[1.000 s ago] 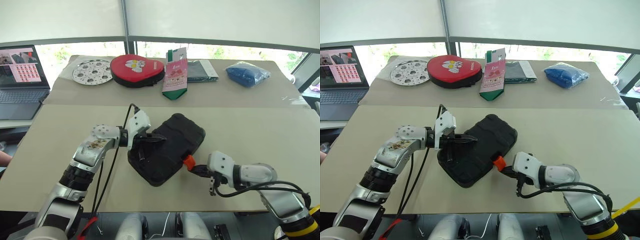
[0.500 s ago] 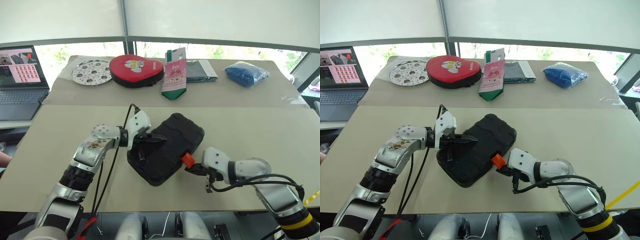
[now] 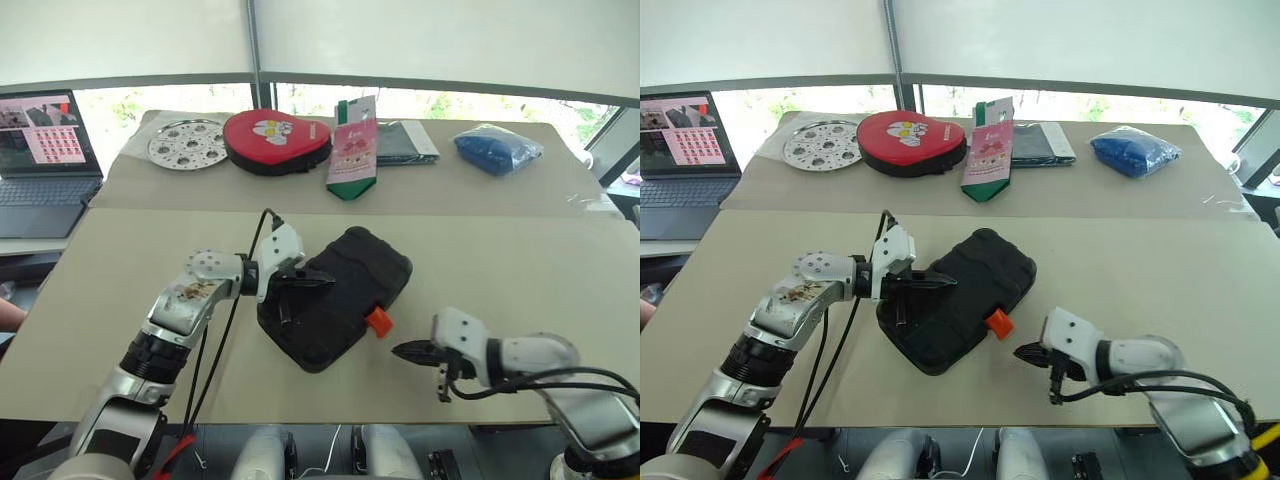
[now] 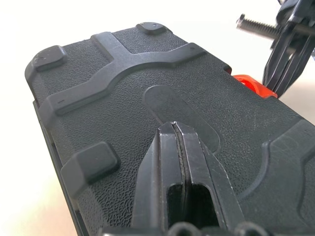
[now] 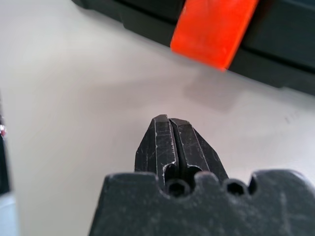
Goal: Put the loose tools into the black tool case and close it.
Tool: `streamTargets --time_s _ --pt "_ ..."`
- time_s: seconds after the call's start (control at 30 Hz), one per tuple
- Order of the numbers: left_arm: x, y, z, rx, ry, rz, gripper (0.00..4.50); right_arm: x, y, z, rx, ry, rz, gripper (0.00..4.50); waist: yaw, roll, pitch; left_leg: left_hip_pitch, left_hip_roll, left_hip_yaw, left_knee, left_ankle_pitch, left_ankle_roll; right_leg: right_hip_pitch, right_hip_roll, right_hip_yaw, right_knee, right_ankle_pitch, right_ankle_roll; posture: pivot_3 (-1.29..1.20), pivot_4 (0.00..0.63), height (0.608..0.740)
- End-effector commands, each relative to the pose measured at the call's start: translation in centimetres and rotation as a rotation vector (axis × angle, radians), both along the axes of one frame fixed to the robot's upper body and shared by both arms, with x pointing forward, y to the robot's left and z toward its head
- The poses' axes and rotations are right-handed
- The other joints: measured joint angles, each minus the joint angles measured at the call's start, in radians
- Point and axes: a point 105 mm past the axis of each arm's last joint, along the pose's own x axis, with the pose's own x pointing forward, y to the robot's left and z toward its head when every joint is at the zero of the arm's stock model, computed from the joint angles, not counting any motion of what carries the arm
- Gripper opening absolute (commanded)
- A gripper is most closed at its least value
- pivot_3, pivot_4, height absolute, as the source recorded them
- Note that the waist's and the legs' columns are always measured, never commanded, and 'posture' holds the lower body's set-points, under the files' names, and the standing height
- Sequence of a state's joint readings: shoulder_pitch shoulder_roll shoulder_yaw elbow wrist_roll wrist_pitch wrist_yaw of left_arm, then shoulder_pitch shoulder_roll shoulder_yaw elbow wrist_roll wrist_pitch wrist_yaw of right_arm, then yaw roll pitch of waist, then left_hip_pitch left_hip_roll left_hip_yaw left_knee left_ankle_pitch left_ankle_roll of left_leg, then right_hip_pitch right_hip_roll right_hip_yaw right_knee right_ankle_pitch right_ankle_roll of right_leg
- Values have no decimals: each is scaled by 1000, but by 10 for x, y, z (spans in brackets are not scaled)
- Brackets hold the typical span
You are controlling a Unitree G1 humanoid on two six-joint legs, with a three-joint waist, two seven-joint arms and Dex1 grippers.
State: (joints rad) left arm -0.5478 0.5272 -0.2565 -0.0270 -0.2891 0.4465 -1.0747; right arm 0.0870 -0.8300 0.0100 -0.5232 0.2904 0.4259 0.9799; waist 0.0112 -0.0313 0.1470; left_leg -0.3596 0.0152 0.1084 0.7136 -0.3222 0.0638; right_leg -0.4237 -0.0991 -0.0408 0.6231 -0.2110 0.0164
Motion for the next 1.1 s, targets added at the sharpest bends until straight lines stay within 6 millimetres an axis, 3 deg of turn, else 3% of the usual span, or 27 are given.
streamTargets --time_s 0.03,0.2,0.47,1.1 --pt "-4 2 -15 40 48 0 23 1 5 25 53 -72 18 0 0 0 0 0 0 0 0 0 0 0 0 0 0 0 0 0 150 740" --pt "-3 1 -16 44 52 -2 23 7 13 30 85 -90 23 0 1 0 0 1 0 0 0 -1 1 0 0 0 0 0 0 0 150 740" --pt "-2 2 -14 41 47 5 23 16 26 20 66 -99 69 0 1 0 0 1 0 0 0 0 1 0 0 0 0 0 0 0 150 740" --pt "-1 1 -15 40 55 7 23 29 42 18 99 -180 80 0 -5 0 0 2 0 0 0 0 0 0 0 0 2 0 0 0 150 740"
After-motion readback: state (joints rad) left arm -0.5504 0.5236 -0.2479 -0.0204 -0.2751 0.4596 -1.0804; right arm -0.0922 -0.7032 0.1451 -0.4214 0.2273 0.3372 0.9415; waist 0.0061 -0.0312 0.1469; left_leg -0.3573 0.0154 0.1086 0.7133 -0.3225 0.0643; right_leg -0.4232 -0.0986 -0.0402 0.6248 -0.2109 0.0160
